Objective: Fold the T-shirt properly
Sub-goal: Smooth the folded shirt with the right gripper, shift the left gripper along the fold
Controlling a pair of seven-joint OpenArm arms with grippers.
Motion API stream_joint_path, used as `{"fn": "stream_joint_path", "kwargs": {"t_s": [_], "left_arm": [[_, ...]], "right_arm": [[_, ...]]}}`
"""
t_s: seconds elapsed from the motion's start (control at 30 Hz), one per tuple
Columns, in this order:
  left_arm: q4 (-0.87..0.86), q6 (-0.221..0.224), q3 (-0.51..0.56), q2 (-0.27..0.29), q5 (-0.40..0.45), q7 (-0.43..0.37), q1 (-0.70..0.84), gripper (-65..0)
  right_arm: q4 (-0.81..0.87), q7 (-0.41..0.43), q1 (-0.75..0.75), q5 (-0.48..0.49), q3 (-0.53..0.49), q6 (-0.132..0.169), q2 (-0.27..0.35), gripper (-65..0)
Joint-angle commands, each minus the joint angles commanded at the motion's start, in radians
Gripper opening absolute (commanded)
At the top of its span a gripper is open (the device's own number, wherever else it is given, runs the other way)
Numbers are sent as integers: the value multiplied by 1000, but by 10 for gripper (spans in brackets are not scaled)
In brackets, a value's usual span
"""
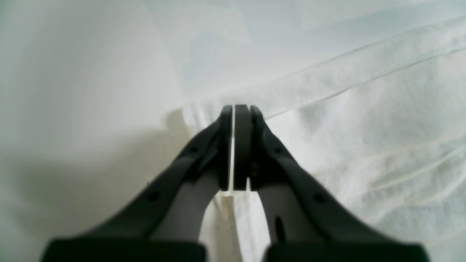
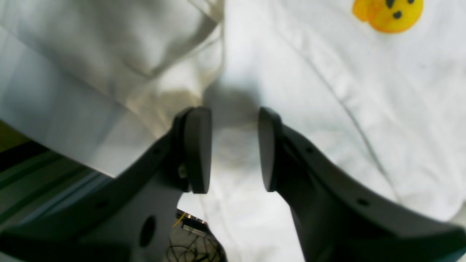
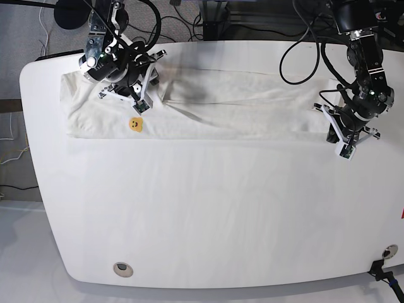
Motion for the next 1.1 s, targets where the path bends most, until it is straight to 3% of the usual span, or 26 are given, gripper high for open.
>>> {"fn": "stream_joint_path", "kwargs": {"t_s": [0.17,0.33,0.57,0.63,0.73,1.1], "left_arm": [[0,0,0,0,0,0,0,-650],[8,0,-8,2,-3,0,0,-650],[60,0,-52,2,-3,0,5,-650],[66,0,-52,2,-3,0,6,-650],[66,0,-52,3,-3,0,6,-650],[61,0,-83,3,-3,2,28,-650]], "right_arm": [[17,0,72,-2,23,0,20,-440],[18,0,166,-8,117,0,44,-440],[12,5,155,-8,129,0,92,-443],[12,28,141,-8,129,0,86,-488],[-9,60,117,-8,126,0,84,-645],[-230,201,97,-8,124,0,84,-650]]}}
